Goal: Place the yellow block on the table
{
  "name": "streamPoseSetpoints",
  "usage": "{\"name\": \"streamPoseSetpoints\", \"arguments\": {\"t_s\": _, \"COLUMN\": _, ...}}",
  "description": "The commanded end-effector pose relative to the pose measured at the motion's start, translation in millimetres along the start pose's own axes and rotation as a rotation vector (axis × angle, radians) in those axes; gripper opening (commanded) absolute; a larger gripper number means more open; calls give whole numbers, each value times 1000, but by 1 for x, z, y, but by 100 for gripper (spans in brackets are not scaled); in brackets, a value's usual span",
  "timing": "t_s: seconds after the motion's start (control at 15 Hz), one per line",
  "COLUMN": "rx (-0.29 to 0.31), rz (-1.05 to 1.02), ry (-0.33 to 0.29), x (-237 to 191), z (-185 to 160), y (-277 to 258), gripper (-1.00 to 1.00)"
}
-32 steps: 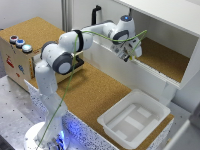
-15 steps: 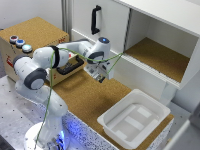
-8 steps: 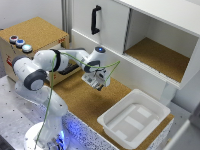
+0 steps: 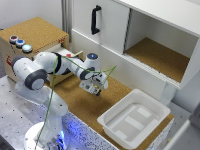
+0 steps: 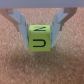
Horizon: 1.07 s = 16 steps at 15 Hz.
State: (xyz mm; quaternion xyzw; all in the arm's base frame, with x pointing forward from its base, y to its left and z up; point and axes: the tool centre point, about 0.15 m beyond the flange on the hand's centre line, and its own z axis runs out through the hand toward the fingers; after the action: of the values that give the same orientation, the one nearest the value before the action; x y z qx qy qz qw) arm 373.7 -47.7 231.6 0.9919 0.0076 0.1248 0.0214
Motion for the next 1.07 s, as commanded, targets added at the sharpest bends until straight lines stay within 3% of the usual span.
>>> {"name": "streamPoseSetpoints", "arguments": {"t_s": 0.0, "rx": -35, "rz": 24, "ry": 79, "x": 19, "z": -23, "y": -25, "gripper": 100}}
{"name": "streamPoseSetpoints", "arguments": {"t_s": 0.2, "rx": -28, "rz": 47, "ry": 92, "x": 18, "z": -51, "y": -33, "gripper": 100}}
{"name": "streamPoseSetpoints", "arguments": {"t_s": 0.53, "rx": -13, "rz": 114, "ry": 51, "x": 28, "z": -99, "y": -39, "gripper": 100}}
{"name": "streamPoseSetpoints", "arguments": {"t_s": 0.87, "rx": 77, "rz": 98, "ry": 61, "x": 52, "z": -169, "y": -61, "gripper": 100}}
{"name": "streamPoseSetpoints", "arguments": {"t_s": 1.0, "rx": 112, "rz": 30, "ry": 19, "x": 58, "z": -196, "y": -82, "gripper": 100}}
